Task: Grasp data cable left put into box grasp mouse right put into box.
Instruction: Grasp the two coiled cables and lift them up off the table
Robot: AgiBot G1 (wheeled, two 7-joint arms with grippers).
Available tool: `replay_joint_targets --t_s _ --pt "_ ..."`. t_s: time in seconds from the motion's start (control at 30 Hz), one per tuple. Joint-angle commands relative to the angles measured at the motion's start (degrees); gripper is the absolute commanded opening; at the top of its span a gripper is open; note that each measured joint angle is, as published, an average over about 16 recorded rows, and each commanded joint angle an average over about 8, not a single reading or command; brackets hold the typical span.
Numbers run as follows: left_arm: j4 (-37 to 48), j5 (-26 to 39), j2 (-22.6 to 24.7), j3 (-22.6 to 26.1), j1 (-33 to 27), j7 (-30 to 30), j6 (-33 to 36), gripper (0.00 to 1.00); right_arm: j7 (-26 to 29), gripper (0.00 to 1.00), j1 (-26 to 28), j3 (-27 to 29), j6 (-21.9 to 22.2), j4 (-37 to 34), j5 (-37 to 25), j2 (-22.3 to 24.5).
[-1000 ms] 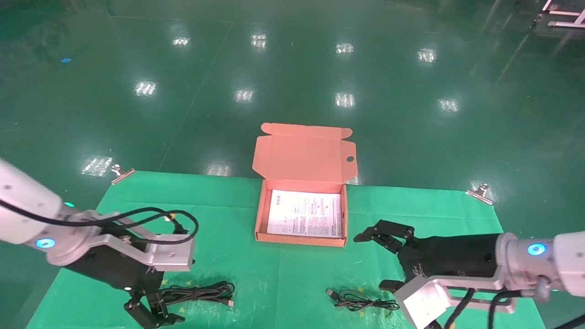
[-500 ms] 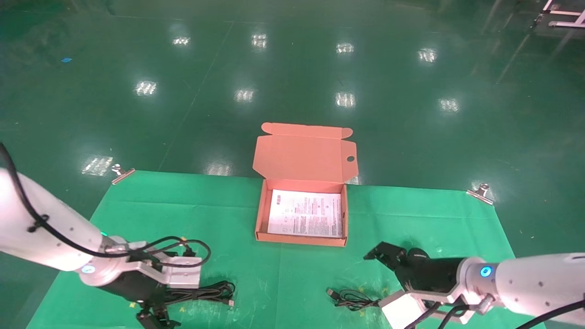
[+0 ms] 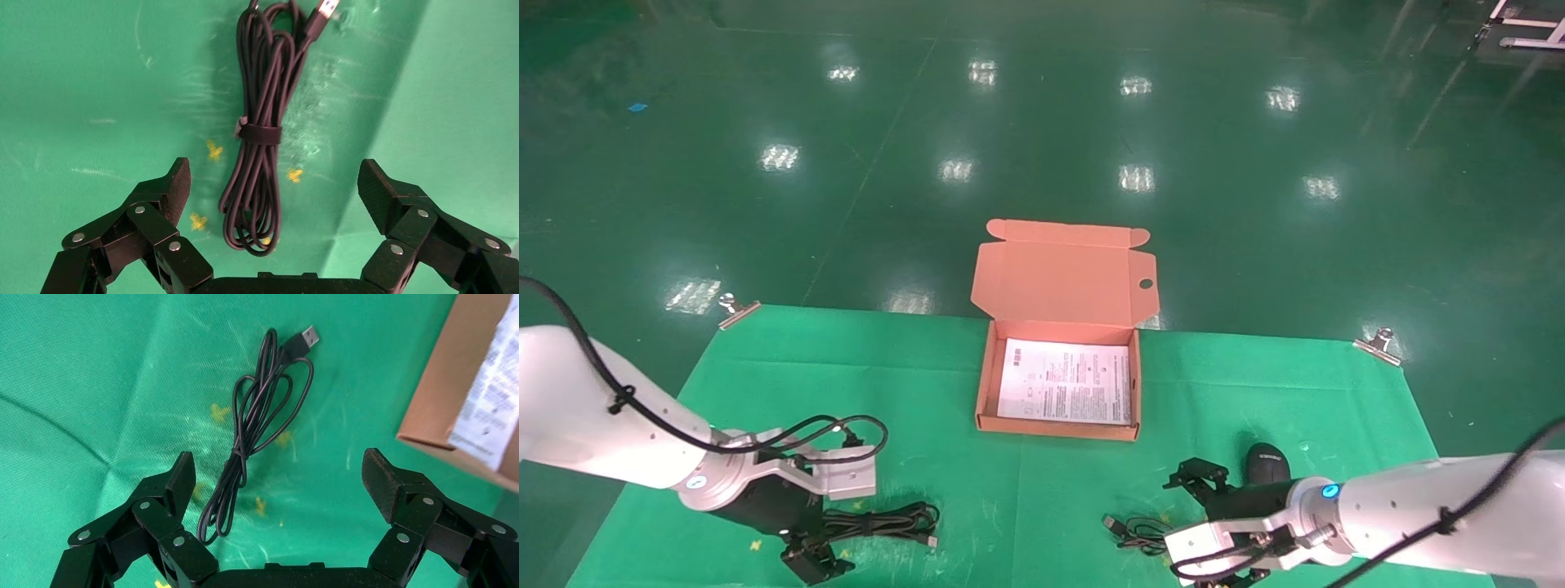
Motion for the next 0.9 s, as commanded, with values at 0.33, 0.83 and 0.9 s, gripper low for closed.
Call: replay_joint_targets --t_s 0.33,0.83,0.9 --pt "11.2 0.2 4.4 0.1 -0.2 6.6 -3.4 0.43 -0.6 0.56 1.4 -0.7 3.1 -8.7 -2.3 -3.4" --pt "14.1 -0.4 5.4 -0.2 -0.3 8.0 -4.3 0.00 -0.7 0.00 1.5 -0.5 3.9 -10.7 -1.9 -3.9" --pt "13.9 -0.3 5.3 -0.2 -0.2 8.0 -4.2 0.00 -0.7 0.00 1.5 -0.5 3.9 -10.6 -1.9 -3.8"
